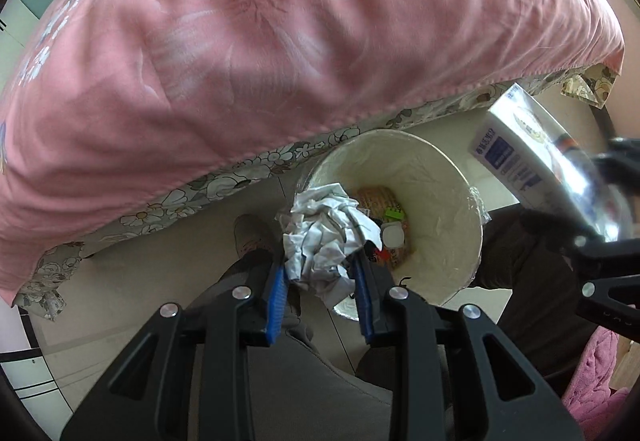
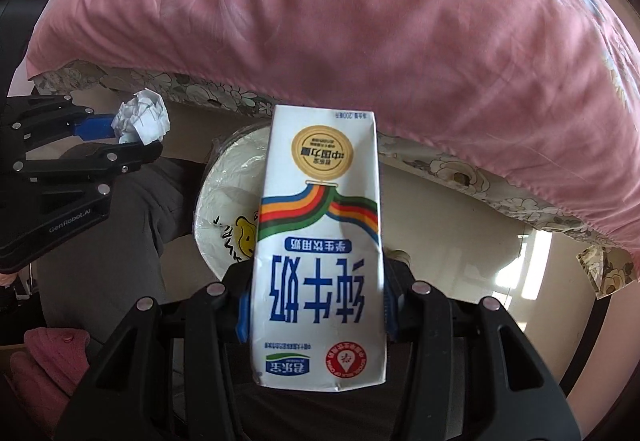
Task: Collect trash
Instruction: 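Lower both tools into the bin and open them to drop paper ball and carton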
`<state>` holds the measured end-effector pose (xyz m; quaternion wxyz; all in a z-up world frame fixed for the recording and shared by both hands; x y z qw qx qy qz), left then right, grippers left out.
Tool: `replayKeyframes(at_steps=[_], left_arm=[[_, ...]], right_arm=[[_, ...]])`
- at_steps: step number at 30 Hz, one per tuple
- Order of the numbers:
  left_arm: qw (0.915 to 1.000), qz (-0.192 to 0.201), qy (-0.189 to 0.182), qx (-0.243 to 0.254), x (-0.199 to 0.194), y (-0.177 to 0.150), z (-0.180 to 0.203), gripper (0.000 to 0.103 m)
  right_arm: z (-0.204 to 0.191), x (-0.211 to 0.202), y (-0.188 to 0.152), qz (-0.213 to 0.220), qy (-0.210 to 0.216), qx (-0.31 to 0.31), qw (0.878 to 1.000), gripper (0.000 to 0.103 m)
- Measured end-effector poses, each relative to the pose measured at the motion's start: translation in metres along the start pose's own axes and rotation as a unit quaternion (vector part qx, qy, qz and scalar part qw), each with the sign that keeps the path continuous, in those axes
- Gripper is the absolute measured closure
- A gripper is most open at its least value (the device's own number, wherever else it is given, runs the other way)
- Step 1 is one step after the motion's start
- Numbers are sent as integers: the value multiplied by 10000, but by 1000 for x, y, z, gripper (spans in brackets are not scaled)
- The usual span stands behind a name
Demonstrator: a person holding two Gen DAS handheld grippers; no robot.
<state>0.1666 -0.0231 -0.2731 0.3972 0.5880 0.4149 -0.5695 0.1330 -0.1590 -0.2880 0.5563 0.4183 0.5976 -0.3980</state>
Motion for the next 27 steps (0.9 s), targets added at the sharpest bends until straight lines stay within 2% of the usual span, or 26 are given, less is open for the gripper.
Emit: replayKeyframes(at_steps=[12,20,27], left_arm=[[9972,-568,-414,-242,62,4,12,71],[9923,-1002,-641,-343,102,2,23,71],[9866,-1294,-864,-489,129,6,32,71]], right_arm=[[-19,69,-6,-614,359,85,9974,54],[-21,113,-9,-1041,652,395,9916,54],[-23,145,-10,-1351,749,507,9867,54]])
Point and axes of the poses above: each gripper's, at about its wrist camera, not at the fingertips, and x roughly the way its jaws point, z to its right, y to its top, the point moved 9 cm from there along x, roughly the way its jaws point, and after that the axes turned 11 degrees about -z, right-handed, at the moved point
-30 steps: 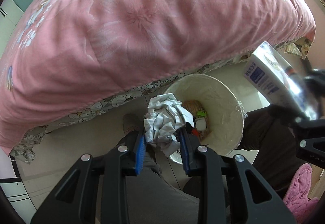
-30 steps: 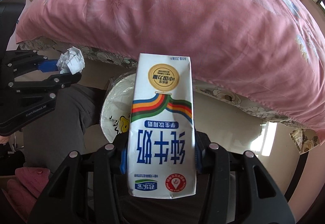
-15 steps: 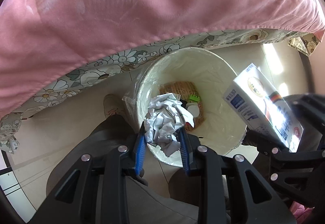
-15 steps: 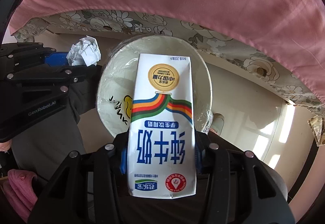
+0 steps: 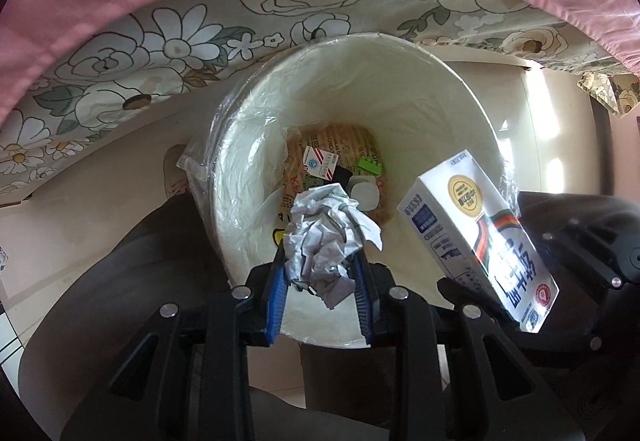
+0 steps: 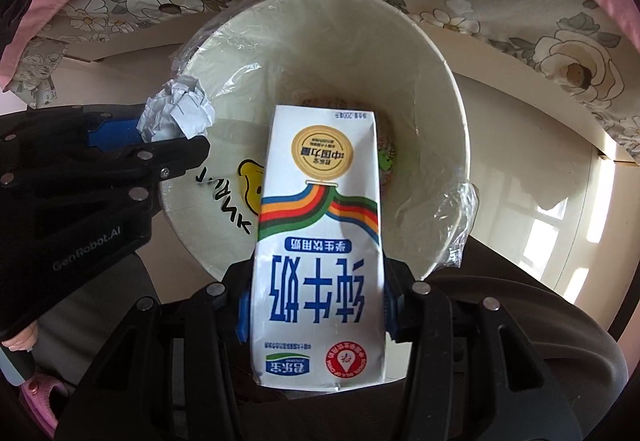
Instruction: Collect trash
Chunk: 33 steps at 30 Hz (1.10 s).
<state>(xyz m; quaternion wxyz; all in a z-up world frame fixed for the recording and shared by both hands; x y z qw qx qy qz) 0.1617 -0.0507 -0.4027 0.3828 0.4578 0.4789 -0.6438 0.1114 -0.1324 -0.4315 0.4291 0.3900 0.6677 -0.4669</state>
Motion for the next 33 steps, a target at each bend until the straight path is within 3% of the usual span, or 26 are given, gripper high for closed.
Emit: replayKeyframes(at_steps=[10,16,18,21,30,33], left_arm=[[9989,-437,119,-72,37,14,0,70],[9974,-653,-63,-310,51,19,-6,68],[9972,-654,-86,-358,53,19,-8,61],[9975,-598,-71,-376,52,22,-10,52],[9970,-667,-137,-369,56,23,-6,52],[9963,-713,-228,-418,58,21,-7,46]], right_arm=[[-1,37,16,-388,-22,66,9992,54],[3,41,20,-429,37,37,9991,54],[4,42,22,-453,-8,28,9990,53],[9,43,22,-433,-128,46,9990,41],[7,36,20,-366,-182,20,9992,41],[4,34,20,-357,-189,49,9992,41]])
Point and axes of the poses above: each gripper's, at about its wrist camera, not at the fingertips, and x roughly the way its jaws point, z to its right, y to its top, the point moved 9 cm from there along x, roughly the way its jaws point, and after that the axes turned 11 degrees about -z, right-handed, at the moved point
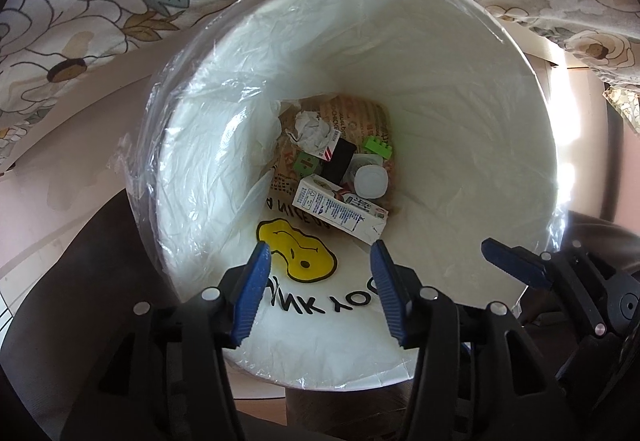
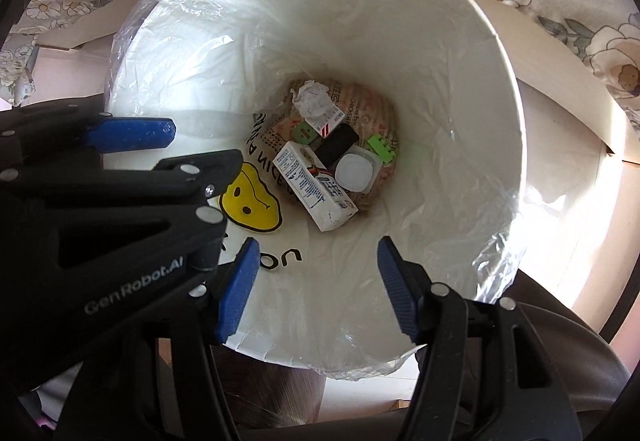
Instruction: Collect trash
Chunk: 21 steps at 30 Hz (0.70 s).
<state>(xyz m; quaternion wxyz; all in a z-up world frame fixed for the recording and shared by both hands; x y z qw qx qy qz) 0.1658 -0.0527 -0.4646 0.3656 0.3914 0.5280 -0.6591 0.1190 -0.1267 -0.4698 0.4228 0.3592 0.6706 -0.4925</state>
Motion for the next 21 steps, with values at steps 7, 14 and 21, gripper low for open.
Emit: replayKeyframes(at_steps=[7,14,21], left_arm=[[9998,152,78,-134,-14,-5,-10,45],[9973,643,291,-197,-61,-20,-13,45],[9856,1629,459,-23,-153,-41,-6,37]], right_arm=[[3,-25,-8,205,-18,23,9998,41],[15,-72,-22,640,-187,57,9978,41],[24,-145,-41,1305,-506,18,9902,41]])
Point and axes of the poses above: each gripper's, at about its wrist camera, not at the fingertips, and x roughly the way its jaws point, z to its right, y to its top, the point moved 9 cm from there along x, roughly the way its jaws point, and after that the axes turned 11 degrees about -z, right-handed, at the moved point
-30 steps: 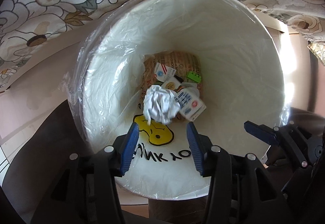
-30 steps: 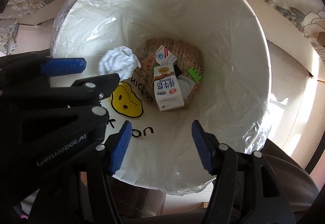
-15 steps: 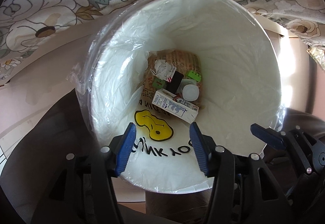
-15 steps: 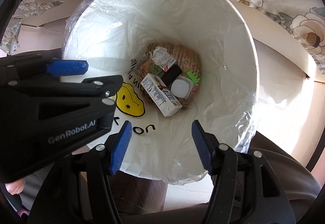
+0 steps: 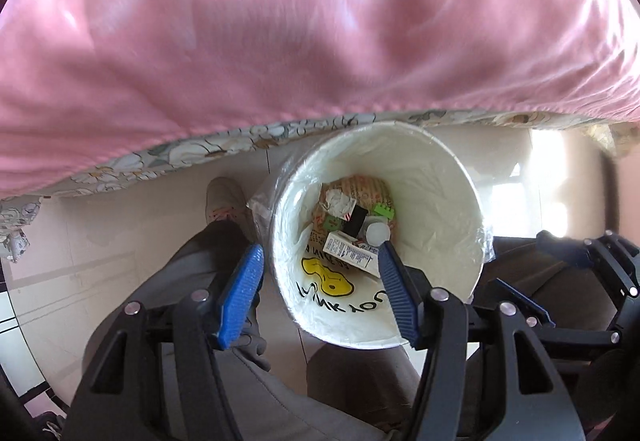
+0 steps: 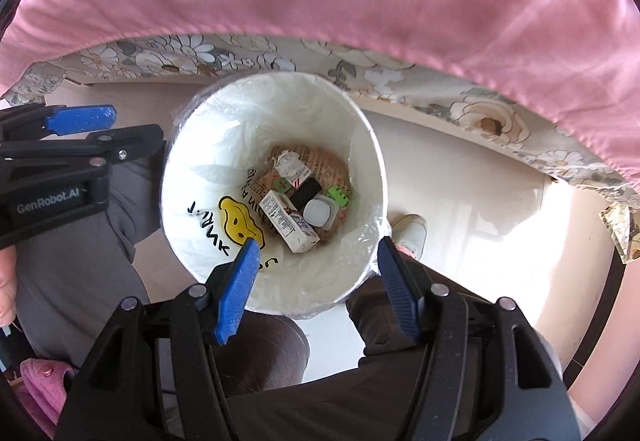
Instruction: Collect trash
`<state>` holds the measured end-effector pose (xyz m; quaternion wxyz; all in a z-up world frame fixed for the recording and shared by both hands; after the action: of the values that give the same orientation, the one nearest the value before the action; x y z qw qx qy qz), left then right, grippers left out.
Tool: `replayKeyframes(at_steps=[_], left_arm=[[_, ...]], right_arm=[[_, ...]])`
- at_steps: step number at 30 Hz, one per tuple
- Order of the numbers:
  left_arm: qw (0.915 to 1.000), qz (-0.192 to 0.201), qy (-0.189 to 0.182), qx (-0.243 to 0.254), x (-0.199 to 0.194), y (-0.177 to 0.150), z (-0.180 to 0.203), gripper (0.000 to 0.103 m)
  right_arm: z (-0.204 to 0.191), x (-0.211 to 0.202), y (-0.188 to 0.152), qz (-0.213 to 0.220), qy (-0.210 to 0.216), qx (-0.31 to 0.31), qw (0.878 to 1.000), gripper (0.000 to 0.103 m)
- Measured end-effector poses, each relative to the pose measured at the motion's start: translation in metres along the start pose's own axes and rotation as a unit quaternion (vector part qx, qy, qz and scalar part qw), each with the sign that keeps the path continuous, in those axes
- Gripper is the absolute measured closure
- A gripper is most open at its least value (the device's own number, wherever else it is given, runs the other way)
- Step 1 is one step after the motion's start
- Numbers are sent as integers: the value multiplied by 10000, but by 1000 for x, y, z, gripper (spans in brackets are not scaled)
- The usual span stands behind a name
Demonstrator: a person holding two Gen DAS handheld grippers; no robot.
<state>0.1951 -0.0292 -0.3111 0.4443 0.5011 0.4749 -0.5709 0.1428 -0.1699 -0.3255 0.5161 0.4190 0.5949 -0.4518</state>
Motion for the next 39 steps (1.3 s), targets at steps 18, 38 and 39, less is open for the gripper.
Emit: replayKeyframes(at_steps=[18,38,39], left_arm=[[9781,2031,333,323,-194,-43,14,12],[9387,3263,1047,374,-265,-141,12,10],[9372,3297,1070,398,-267,-143,14,10]], right_arm=[[10,-183,-36,1811,-196,-38,9833,27],[-15,-268,-128,3403,-433,192,9391,19],[-16,-269,-132,3460,-480,254,9367,18]])
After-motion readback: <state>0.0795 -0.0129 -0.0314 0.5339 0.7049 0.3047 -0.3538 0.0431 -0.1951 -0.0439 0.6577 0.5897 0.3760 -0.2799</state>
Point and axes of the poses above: each gripper's, at about its wrist camera, not at the fingertips, and x roughly the way its jaws point, z to its right, y to its top, the point moved 9 cm from there along x, roughly the way its jaws point, and after that the axes turned 11 degrees about -z, right-handed, at the moved point
